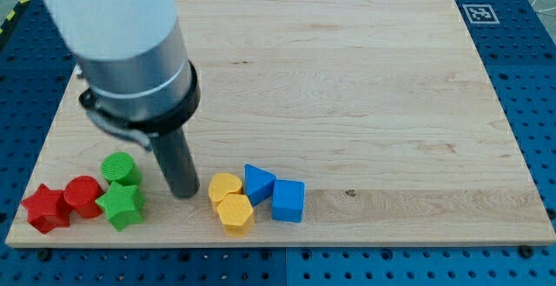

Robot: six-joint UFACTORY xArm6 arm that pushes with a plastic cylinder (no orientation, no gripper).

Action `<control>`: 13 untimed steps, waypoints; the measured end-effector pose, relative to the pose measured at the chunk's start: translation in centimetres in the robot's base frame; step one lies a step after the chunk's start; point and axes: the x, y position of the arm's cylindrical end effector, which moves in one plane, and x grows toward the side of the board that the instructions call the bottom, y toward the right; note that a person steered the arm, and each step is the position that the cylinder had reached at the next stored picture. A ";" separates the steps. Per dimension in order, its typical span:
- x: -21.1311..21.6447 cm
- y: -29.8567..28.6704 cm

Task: Move the green star along with the green circle to the center left

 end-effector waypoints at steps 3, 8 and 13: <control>4.1 -1.0; 1.2 -6.2; -1.9 -7.8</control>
